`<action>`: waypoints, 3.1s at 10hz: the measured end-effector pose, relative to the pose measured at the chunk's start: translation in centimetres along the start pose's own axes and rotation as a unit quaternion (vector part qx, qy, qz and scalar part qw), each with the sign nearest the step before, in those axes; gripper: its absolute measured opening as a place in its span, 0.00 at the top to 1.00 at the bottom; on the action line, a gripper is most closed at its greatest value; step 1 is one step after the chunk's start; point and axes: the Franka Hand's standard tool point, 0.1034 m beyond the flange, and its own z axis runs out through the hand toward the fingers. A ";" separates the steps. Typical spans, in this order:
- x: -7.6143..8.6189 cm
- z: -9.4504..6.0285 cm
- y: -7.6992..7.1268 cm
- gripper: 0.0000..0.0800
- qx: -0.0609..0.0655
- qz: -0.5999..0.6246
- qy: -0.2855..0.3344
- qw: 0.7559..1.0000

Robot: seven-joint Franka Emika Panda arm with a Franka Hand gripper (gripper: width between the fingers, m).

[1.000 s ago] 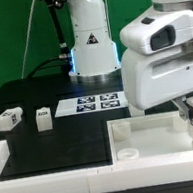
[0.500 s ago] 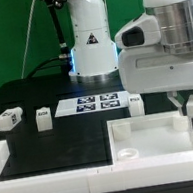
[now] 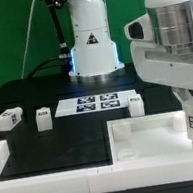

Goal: Assemble one leg

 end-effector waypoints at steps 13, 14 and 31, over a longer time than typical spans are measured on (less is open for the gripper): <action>0.4 -0.2 0.0 0.19 -0.018 -0.643 0.016 0.766; 0.4 0.0 0.0 0.21 -0.018 -0.648 0.015 0.761; 0.0 0.3 0.4 0.63 0.038 0.040 0.031 0.998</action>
Offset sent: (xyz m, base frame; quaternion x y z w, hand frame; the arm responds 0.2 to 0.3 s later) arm 0.0015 0.0037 0.0027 -0.0005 -0.0085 -0.3336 0.9427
